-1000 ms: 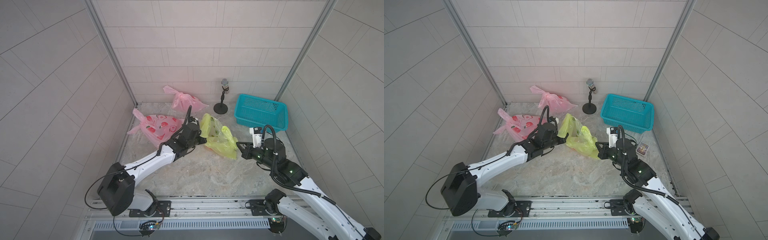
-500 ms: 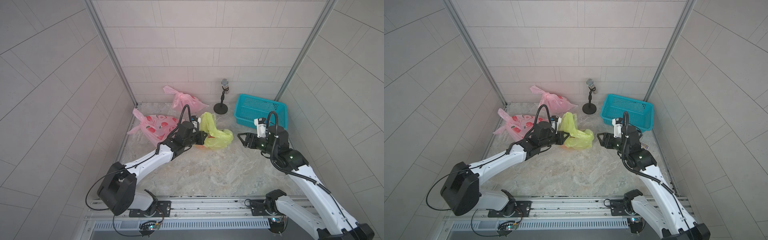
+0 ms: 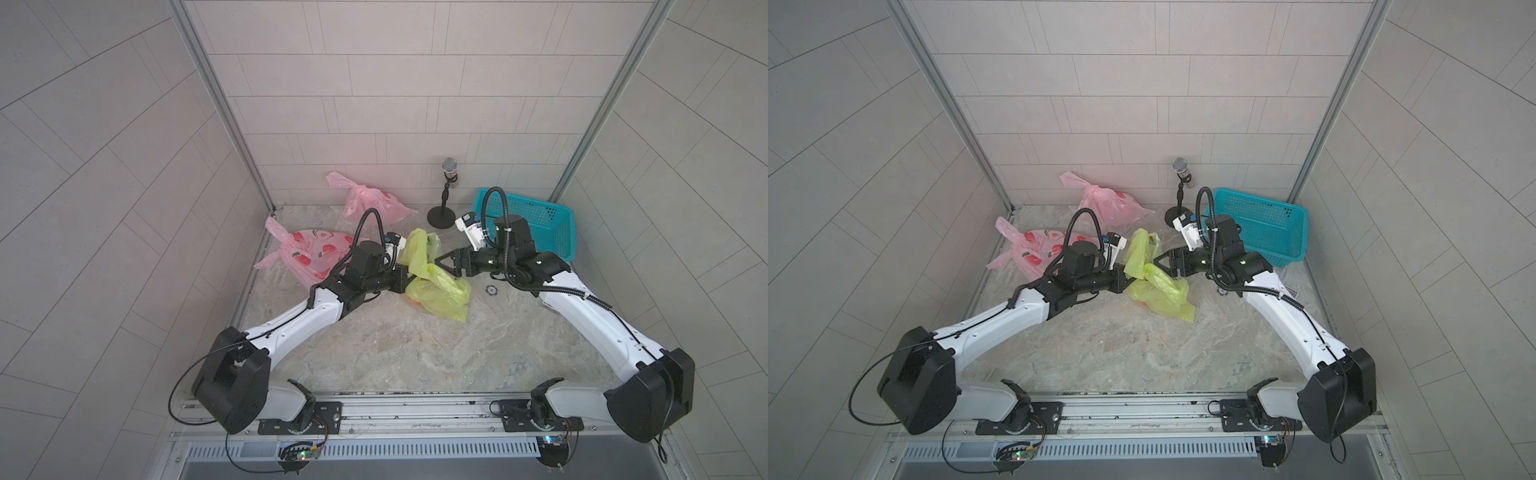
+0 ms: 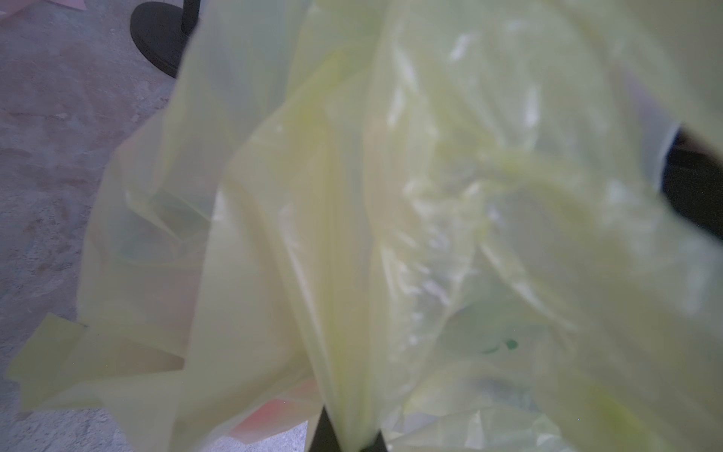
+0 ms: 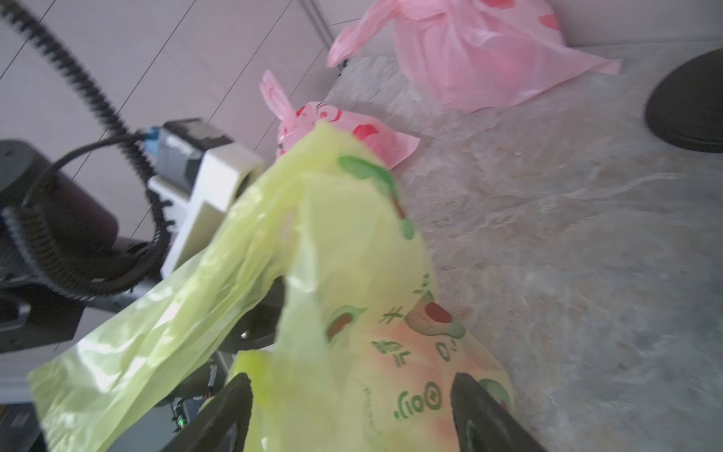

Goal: Untie the knot of a plastic bag & take out the apple
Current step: Untie the plastic bag at the center of the board.

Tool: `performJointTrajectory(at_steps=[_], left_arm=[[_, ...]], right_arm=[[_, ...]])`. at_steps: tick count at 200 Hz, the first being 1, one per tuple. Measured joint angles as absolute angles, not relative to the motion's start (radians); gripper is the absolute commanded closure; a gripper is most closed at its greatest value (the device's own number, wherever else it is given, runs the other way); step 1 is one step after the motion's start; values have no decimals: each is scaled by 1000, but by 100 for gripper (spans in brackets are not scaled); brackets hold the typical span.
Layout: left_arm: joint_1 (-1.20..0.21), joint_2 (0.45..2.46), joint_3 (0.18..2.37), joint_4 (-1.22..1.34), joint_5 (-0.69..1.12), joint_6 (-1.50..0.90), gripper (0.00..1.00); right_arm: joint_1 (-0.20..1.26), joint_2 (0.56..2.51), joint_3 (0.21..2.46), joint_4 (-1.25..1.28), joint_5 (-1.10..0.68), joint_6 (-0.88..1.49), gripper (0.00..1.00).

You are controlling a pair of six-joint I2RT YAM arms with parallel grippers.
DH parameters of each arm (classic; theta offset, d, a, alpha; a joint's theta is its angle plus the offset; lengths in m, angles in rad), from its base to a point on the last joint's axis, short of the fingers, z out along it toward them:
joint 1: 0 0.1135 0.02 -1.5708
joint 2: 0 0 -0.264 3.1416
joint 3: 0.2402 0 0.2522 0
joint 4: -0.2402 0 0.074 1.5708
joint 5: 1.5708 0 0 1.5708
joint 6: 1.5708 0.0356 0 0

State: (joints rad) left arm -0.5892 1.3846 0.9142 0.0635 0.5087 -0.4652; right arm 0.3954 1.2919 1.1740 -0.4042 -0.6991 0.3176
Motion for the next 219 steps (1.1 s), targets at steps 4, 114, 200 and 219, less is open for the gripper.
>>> performJointTrajectory(at_steps=[4,114,200,219], left_arm=[[-589,1385,914,64,512,-465,100],[-583,1385,915,86,584,-463,100],[-490,1372,908,14,529,-452,100],[-437,1356,901,-67,487,-445,100]], right_arm=[[407,1290,1173,-405,-701,314,17],[468,1376,1153,-362,-478,287,23],[382,1472,1099,-380,-409,394,99],[300,1446,1094,-410,-368,422,100]])
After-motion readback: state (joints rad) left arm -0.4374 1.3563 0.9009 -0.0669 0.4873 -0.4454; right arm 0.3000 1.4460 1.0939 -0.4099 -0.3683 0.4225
